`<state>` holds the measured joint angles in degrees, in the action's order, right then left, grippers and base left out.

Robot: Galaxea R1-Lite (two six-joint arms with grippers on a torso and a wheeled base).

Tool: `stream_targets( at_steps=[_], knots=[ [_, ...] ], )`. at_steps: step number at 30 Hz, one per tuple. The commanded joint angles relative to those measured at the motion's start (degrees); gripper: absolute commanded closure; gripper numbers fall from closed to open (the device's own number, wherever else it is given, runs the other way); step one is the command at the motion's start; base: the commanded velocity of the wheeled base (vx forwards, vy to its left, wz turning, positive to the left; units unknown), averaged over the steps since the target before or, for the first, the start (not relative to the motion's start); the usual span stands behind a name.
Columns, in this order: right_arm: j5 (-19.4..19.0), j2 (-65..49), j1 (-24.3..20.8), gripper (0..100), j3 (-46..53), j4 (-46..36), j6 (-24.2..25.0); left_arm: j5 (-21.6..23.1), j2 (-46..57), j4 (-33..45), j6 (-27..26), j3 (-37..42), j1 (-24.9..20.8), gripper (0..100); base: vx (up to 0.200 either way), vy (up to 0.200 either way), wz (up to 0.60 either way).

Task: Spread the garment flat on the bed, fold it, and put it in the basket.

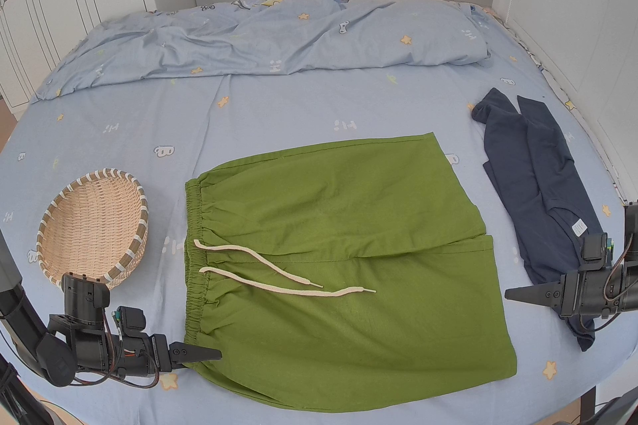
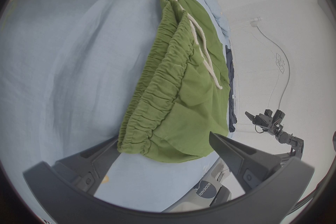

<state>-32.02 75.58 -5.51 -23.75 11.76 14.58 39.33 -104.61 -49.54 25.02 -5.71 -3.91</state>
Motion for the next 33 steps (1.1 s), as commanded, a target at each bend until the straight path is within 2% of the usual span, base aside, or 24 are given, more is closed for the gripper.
stream_targets(
  at_steps=[1, 7, 13, 14, 22, 27, 30, 31, 33],
  knots=[
    [0.03, 0.36, 0.06, 0, -0.07, 0.01, 0.01, -0.13, -2.18, -0.2, -0.05, -0.1, 0.13, 0, 0.0, 0.0, 0.0],
    [0.03, 0.36, 0.06, 0, 0.02, 0.1, 0.01, -0.04, -2.97, -0.38, -0.05, -0.45, 1.72, 0, 0.0, 0.0, 0.0],
    [0.03, 0.53, 0.06, 0, -0.07, 0.01, 0.01, -0.04, -4.82, -3.89, 0.03, -0.01, 1.8, 0, 0.0, 0.0, 0.0],
    [0.03, 0.53, 0.06, 0, -0.07, 0.01, 0.01, -0.13, -4.9, -4.33, 0.03, 0.08, 1.72, 100, 0.0, 0.0, 0.0],
    [0.03, 0.53, 0.15, 0, 0.19, 0.01, -0.08, -0.13, -4.9, -5.21, -0.41, 2.28, 3.12, 100, 0.0, 0.0, 0.0],
    [0.12, 0.53, 0.06, 0, 0.98, -0.34, -0.08, -0.13, -2.53, -5.21, -0.85, 5.71, 7.17, 100, 0.0, 0.0, 0.0],
    [0.03, 0.62, -0.03, 0, 3.44, -0.25, -0.34, -0.22, -1.04, -2.4, -1.02, 5.71, 9.8, 100, 0.0, 0.0, 0.0],
    [-0.06, 1.67, -0.03, 0, 5.11, -0.16, -0.52, -0.22, -0.6, 0.06, -1.81, 5.62, 12.17, 100, 0.0, 0.0, 0.0],
    [-0.14, 3.08, 0.15, 0, 6.17, -0.16, -0.61, -0.13, -0.6, 1.03, -4.19, 5.62, 13.32, 100, 0.0, 0.0, 0.0]
  ],
)
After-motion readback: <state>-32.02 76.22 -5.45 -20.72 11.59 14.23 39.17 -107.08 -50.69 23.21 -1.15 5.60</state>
